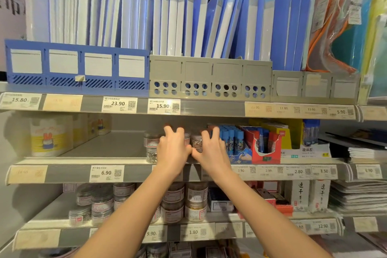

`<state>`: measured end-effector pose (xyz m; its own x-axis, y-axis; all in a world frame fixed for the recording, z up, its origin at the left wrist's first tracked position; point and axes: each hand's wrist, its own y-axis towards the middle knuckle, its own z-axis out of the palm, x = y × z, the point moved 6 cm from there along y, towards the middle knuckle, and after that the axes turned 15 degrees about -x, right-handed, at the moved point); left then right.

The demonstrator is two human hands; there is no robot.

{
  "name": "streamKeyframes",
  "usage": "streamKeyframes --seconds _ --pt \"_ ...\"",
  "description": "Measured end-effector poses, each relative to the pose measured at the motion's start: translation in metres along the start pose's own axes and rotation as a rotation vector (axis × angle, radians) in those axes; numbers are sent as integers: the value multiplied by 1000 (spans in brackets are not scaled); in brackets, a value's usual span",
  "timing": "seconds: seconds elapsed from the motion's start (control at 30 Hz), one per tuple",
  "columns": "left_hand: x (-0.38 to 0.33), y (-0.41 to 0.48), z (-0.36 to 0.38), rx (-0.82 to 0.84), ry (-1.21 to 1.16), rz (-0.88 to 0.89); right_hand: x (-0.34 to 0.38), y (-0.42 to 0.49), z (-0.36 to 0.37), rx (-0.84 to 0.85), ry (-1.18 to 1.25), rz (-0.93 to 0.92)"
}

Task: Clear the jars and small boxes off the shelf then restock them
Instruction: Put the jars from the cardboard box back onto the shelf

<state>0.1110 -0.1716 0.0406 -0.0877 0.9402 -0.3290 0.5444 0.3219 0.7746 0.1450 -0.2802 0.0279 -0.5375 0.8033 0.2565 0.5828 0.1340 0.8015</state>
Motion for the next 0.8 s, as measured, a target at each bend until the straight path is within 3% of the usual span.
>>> streamKeyframes --seconds 0.27,0.5,0.8 --pt "4 2 8 78 86 68 -4 10 -2 57 -164 -109" --pt "0 3 1 -17 316 284 -3 12 -3 112 -107 -98" --pt "29 0 -4 44 295 215 3 9 -5 57 -162 -138"
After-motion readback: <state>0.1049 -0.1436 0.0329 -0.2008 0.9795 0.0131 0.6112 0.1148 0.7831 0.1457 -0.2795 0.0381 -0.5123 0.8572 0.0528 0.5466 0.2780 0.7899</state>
